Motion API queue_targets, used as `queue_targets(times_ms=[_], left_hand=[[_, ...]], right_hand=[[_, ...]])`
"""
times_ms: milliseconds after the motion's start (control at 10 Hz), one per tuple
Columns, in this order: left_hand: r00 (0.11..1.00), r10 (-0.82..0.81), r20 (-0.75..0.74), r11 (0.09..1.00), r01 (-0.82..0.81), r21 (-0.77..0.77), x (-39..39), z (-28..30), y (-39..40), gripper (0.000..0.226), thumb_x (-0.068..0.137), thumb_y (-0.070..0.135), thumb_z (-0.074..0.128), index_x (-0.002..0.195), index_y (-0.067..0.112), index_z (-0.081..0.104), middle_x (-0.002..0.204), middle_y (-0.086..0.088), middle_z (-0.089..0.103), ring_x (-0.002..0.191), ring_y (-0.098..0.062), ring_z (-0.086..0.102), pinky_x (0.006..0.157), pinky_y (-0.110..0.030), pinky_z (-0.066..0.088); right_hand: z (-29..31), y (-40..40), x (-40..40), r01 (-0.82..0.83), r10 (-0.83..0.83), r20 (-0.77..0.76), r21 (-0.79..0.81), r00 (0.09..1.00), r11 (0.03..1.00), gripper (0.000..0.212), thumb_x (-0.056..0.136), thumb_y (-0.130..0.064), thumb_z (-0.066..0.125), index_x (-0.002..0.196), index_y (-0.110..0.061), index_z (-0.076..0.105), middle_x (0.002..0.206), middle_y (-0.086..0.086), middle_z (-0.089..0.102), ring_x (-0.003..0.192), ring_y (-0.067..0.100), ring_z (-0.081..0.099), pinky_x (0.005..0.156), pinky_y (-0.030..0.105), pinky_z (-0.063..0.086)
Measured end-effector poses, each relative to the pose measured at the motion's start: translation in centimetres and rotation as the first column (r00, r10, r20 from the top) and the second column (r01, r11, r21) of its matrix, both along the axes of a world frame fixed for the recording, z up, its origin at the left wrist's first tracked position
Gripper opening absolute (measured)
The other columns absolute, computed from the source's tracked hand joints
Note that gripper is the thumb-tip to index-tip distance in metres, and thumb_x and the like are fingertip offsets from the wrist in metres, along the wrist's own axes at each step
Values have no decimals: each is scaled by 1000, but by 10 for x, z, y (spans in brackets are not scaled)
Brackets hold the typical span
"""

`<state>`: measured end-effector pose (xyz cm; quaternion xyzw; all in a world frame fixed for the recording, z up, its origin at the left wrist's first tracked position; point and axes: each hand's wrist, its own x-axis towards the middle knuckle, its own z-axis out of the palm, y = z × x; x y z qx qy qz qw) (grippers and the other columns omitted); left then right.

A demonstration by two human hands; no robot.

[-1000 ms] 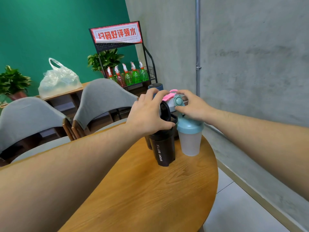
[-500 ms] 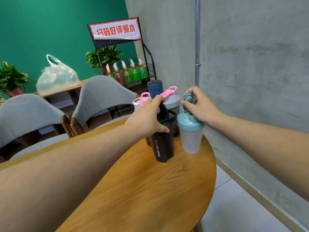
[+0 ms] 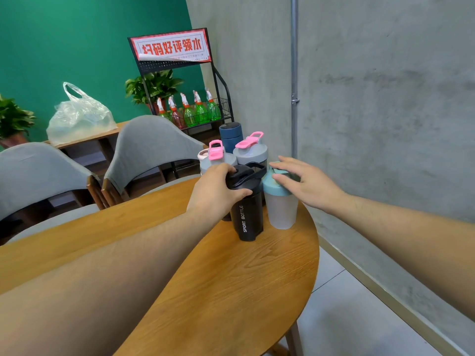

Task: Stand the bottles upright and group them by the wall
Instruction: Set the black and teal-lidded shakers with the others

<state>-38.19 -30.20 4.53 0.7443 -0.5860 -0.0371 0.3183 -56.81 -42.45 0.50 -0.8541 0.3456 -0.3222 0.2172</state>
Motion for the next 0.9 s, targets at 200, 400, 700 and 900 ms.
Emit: queue_targets(times_ms=[200,400,700,900], left_hand=[[998,48,36,999,-47,-26,-1,-7,3,60,82,40,75,137,23,54,129,2,64,112,-14,60,65,-9,36],[993,48,103,999,-50,12,0,0,4,57,81,42,76,131,21,58,126,0,65,111,-17,61,82,-27,49],[986,-6,169,1000,3,16,-7,15,17,50,80,37,77,122,21,55,123,-1,61,102,-16,60,73,-24,50],[990,1,138,1000,3,-31,-6,28,48,47,88,45,67,127,23,54,128,0,60,95,-11,57,64,-19,42]], right_hand=[[-4,2,-3,-7,6,-35,-6,999,1000,41,104,-40,37,142,-37,49,157,-6,37,144,10,31,120,35,23],[2,1,1,-8,10,-55,37,998,999,39,104,-39,38,140,-36,51,158,-5,36,145,11,30,120,35,22],[25,33,3,26,-28,-63,-40,998,999,45,102,-38,43,147,-34,42,158,-7,35,145,14,27,114,28,19],[41,72,17,-7,10,26,-113,1000,994,34,102,-32,44,134,-27,56,139,-6,55,130,12,45,109,30,35]])
